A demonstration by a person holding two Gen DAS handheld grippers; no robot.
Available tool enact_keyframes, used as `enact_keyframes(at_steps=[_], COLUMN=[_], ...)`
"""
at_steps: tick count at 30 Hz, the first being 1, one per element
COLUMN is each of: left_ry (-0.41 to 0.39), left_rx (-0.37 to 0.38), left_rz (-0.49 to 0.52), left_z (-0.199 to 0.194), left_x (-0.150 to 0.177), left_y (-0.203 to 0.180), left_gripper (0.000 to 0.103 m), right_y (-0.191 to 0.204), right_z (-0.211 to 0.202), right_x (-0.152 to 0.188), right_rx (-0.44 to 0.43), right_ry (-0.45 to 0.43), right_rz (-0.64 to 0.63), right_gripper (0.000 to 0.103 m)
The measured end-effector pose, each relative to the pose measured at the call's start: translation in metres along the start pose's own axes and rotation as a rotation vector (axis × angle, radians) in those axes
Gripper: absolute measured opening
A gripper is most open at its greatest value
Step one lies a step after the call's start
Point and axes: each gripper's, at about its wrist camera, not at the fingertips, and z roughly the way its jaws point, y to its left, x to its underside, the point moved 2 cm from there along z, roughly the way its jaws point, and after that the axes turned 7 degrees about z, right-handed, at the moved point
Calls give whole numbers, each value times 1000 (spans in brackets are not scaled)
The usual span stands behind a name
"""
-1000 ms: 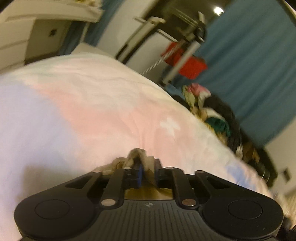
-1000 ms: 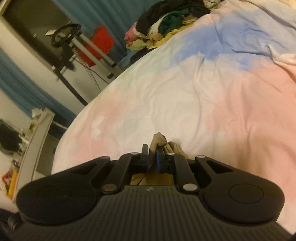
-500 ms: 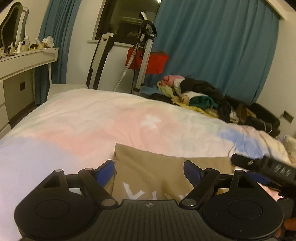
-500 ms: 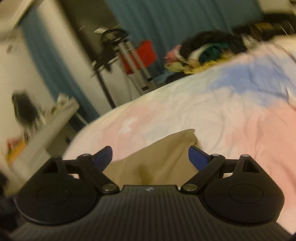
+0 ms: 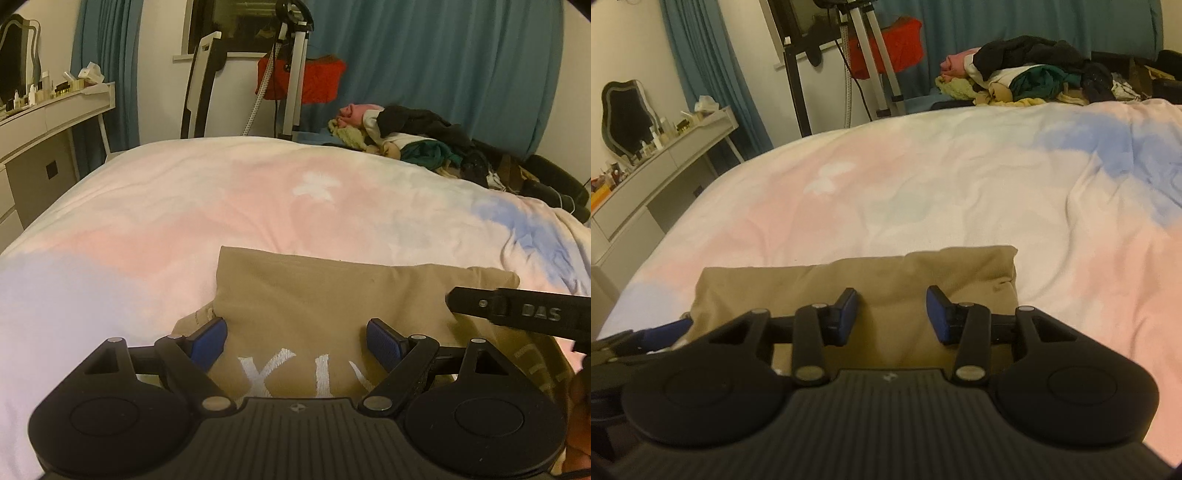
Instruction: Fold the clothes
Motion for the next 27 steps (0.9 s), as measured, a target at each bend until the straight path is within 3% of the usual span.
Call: enact_keyframes(at_steps=[7,13,19,24,27], left_ry=[-29,-30,-47,18,57], left_rx=[57,58,101,240,258], left_rz=[-11,-27,-118,-340,-484], left_z=[-48,-72,-111,-124,-106], left_x=[23,51,67,90,90], left_y=[-2,-3,4,22,37], left_gripper=[84,84,85,87,87], right_y=[4,-6,-6,2,2], right_z=[-52,-63,-71,-75,-75], right_x=[33,80,86,87,87], right_rx=[-34,-21,-37,-31,-27], right_ry=[-25,-54,-102,-105,-104], right_rz=[3,8,50,29,35], right_gripper=[45,43,44,46,46])
